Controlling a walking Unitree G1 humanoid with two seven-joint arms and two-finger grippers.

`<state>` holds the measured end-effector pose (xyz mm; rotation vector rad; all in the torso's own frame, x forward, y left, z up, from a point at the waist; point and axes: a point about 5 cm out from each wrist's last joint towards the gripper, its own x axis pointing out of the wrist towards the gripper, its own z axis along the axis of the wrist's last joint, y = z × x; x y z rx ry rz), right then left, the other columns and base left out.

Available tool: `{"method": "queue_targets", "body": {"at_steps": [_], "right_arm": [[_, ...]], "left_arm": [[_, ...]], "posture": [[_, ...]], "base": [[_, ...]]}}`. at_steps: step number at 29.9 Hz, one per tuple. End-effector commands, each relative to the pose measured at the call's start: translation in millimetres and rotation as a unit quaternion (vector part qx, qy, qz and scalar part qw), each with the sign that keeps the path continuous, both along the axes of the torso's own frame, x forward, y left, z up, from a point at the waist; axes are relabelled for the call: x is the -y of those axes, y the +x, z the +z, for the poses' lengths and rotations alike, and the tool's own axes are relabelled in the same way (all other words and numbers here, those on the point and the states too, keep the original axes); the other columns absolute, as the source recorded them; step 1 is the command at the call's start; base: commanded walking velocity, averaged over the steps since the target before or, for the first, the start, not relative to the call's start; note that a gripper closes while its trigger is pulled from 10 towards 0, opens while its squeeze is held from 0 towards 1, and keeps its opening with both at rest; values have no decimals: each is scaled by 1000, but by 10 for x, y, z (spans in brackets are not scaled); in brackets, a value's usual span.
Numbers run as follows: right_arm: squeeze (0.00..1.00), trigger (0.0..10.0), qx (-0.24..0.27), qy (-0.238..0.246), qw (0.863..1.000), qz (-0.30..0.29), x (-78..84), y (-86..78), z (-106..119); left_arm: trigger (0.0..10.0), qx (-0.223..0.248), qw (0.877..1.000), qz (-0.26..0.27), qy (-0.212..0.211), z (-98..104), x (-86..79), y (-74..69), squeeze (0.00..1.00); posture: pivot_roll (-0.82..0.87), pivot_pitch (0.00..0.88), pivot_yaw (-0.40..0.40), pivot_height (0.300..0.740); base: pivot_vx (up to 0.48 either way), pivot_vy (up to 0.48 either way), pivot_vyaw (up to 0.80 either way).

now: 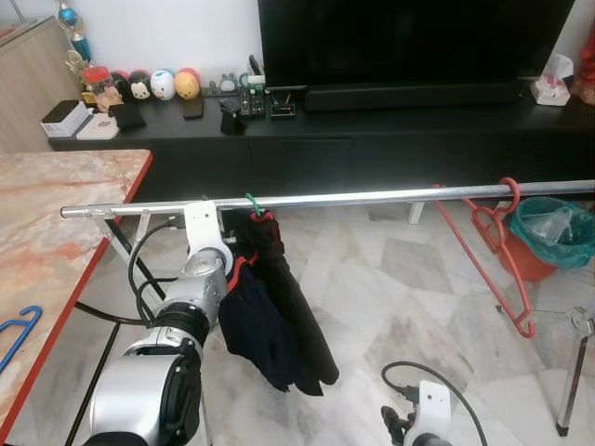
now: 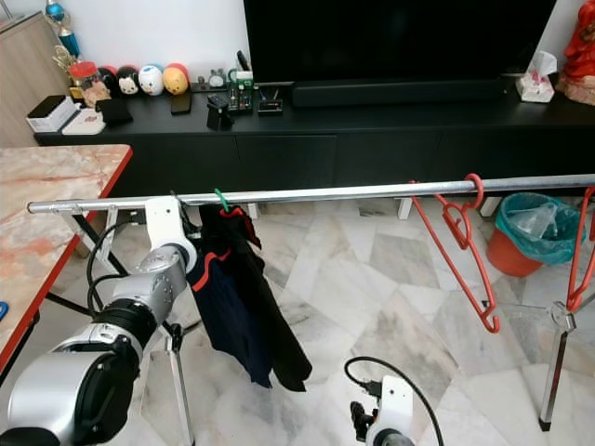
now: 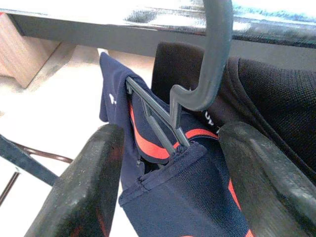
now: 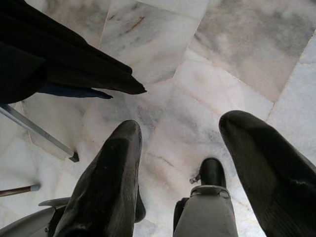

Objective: Hang hanger

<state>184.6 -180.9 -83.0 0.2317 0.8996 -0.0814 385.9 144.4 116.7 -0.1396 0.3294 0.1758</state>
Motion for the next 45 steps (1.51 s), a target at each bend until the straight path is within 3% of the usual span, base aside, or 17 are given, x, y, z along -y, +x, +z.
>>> {"method": "queue_targets", "body": {"at_steps": [1, 6, 18, 26, 33, 45], "right_arm": [[0, 10000, -6, 5, 1000, 0, -24, -21, -14], [0, 10000, -7, 7, 1000, 1, -26, -22, -15], [0, 10000, -8, 8, 1000, -7, -23, -29, -19], [0, 10000, -8, 8, 1000, -7, -21, -29, -19], [0, 10000, -7, 9, 1000, -9, -26, -25, -17], [0, 10000, -8, 10, 1000, -13, -26, -28, -19]], "left_arm": [[10000, -17, 1000, 15, -3, -27, -8, -1, 0], [10000, -26, 999, -2, -26, -63, 58, -9, 0], [10000, -67, 998, 4, 17, -215, -33, -81, 0], [10000, -43, 999, 1, -12, -179, -10, -61, 0], [10000, -48, 998, -27, -13, -218, 30, -77, 0], [10000, -74, 997, -14, 21, -412, -80, -191, 0]], "posture": [[-22, 11, 84, 740], [-20, 14, 85, 740], [-21, 14, 85, 740], [-20, 11, 82, 740], [-26, 9, 87, 740], [-36, 11, 88, 740]], "base": [[0, 0, 0], [0, 0, 0], [0, 0, 0], [0, 0, 0], [0, 0, 0], [0, 0, 0]]}}
